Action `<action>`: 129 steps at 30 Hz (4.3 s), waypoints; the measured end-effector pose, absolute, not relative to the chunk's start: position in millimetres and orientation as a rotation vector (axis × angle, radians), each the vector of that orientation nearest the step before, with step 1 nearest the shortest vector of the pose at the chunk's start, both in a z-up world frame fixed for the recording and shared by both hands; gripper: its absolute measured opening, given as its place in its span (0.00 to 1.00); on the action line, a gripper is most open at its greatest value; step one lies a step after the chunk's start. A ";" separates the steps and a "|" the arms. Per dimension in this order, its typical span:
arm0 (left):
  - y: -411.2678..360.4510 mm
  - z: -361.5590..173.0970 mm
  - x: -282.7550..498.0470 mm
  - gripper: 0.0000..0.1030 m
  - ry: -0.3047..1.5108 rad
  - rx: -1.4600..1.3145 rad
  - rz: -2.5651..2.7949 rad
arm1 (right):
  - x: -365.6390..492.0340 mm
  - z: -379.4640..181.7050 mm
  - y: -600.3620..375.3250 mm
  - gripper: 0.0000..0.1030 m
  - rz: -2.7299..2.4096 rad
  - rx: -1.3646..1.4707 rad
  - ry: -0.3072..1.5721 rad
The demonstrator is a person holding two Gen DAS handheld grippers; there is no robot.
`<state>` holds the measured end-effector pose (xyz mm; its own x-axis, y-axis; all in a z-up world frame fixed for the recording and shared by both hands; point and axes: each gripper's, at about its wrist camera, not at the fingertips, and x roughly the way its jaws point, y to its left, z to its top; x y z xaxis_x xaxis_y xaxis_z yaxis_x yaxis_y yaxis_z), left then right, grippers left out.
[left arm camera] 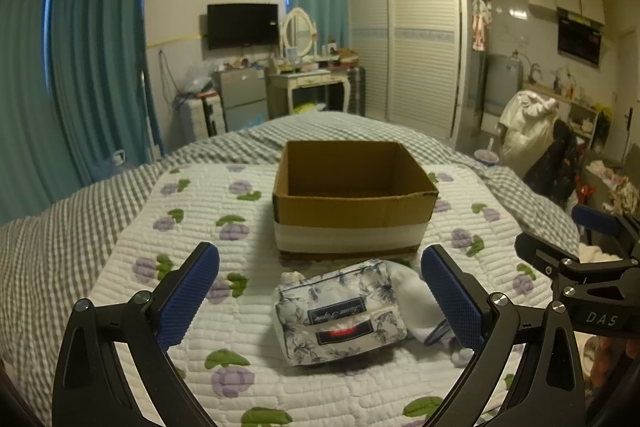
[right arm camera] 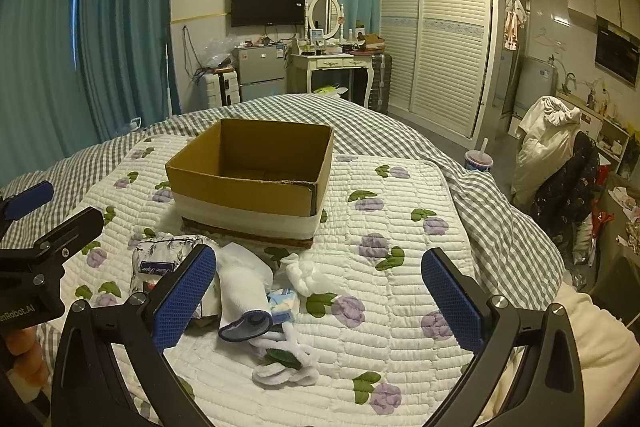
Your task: Organize soft objects
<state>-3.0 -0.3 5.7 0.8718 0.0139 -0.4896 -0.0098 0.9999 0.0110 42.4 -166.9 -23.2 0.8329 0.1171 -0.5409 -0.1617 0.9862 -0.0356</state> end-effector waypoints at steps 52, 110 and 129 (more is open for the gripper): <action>-2.9 19.5 -13.0 1.00 0.513 0.040 0.045 | 30.6 -10.4 -164.7 1.00 0.186 -0.088 0.563; 8.9 -108.5 76.0 0.98 0.916 -0.090 0.022 | 97.3 -100.8 -179.0 0.22 0.413 -0.026 0.747; -12.9 -25.9 20.4 0.32 0.700 -0.013 -0.042 | 49.2 -45.2 -176.6 0.22 0.391 -0.065 0.646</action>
<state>20.4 -12.9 -25.9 0.7642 -0.0433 -0.6435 0.0343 0.9991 -0.0264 49.2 -176.6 -45.2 0.7282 0.3341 -0.5984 -0.3744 0.9253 0.0610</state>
